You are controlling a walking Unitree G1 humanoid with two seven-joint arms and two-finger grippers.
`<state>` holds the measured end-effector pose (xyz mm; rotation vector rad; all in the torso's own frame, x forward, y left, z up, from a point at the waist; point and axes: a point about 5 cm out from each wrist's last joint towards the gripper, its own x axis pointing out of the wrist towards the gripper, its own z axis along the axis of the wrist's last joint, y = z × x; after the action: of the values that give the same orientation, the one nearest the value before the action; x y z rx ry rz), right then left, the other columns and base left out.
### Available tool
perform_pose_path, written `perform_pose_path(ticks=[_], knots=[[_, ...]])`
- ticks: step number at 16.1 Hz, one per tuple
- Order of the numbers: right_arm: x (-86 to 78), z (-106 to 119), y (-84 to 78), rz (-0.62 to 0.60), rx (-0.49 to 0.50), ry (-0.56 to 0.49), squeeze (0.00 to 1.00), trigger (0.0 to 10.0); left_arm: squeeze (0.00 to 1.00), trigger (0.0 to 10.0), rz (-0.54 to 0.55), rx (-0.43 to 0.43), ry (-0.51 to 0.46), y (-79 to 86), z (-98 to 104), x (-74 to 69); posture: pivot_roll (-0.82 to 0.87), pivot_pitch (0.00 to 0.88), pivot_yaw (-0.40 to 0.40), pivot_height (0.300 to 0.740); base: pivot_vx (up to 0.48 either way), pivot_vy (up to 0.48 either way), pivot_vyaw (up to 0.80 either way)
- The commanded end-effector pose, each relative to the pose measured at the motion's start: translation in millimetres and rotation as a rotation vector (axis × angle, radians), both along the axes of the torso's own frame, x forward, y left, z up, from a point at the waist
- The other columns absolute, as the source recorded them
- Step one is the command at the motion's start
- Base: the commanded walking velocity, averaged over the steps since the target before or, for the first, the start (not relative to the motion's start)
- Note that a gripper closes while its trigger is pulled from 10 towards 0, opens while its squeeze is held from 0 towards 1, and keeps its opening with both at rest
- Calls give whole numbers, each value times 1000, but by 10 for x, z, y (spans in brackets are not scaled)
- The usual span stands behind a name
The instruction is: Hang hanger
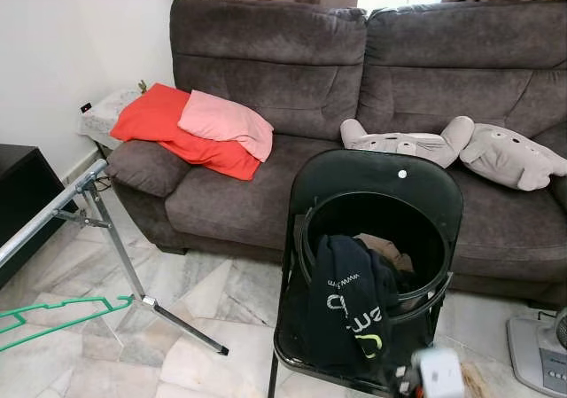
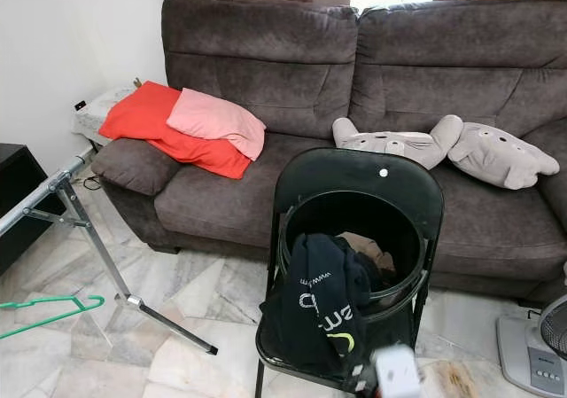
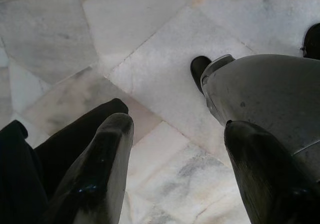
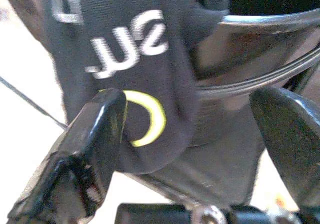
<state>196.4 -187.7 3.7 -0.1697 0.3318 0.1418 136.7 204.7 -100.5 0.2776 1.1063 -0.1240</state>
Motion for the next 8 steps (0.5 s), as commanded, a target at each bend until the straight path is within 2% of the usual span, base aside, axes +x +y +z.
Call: perform_pose_path(ticks=[1,4,6,8], knots=[[77,-57,19,18,-10,42,0,10000,0,10000,6,-6,4,-15,-8,-15,-82,0,29,740,0,0,0],[279,-54,74,81,-19,68,0,10000,0,10000,22,-7,-10,-25,6,32,-62,7,24,740,0,0,0],[429,-65,168,155,3,104,0,10000,0,10000,27,-5,-19,-16,20,67,-52,29,24,740,0,0,0],[412,-106,251,251,-4,145,0,10000,0,10000,33,-5,-24,-8,26,80,-47,40,27,740,0,0,0]])
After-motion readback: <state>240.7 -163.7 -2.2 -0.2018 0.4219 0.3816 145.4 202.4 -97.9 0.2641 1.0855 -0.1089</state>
